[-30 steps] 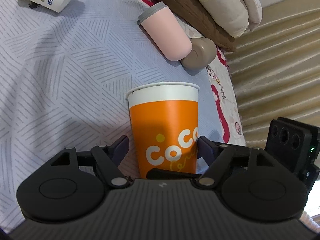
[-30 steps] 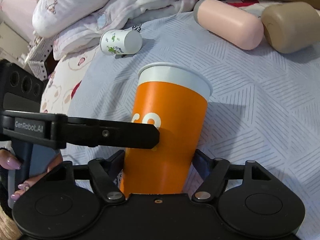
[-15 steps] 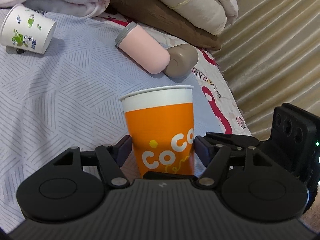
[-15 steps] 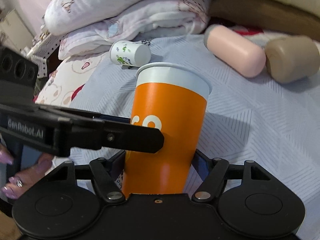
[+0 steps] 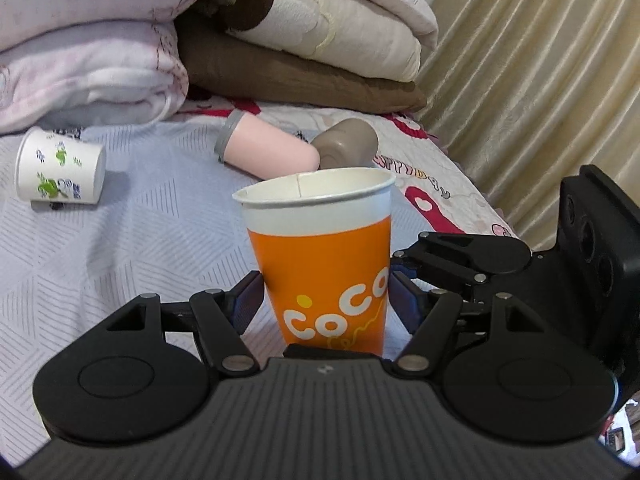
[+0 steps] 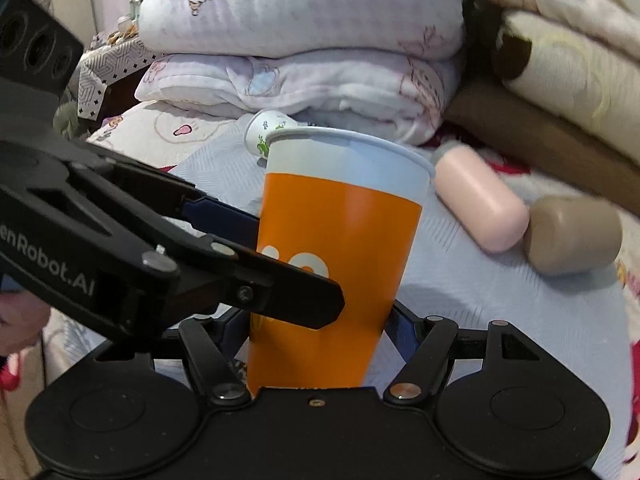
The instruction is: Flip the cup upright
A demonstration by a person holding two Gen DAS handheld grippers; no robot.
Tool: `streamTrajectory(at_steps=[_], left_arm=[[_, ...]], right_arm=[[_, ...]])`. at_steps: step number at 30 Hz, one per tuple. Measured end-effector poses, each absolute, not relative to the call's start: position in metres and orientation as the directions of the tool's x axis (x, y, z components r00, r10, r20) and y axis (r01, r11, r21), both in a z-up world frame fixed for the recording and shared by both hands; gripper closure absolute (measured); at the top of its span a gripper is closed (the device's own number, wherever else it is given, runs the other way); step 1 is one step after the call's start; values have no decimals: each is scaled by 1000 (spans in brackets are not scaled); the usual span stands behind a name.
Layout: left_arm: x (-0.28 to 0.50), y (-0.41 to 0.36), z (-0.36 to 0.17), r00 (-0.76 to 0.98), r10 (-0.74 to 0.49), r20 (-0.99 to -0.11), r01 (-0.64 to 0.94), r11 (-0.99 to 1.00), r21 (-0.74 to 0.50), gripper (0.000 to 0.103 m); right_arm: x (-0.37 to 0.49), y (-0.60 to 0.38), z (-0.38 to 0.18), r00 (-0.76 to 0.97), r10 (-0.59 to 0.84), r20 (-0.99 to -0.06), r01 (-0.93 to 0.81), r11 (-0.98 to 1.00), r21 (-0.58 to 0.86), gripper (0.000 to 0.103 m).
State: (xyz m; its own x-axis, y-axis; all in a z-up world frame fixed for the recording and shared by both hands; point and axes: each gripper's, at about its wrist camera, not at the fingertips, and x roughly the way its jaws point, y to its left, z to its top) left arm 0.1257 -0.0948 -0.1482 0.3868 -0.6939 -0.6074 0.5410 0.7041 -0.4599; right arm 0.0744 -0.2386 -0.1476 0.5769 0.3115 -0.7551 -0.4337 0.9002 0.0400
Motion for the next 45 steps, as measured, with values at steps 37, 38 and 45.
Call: streamTrajectory(at_steps=[37,38,45], left_arm=[[115,-97,-162,600,-614,-513,547,783,-296,36],[115,-97,-161,597,-615,-514,547,782,-300,36],[115,-100,-163,568,-637,-520,542,766,-346,36]], right_arm=[[106,-222,-186,790,243,-563,-419,884,-207,28],[106,-222,-186,792,242,-561,-416,886,-204,28],[95,-227,-184,785,224,-577,-390,903,-180,27]])
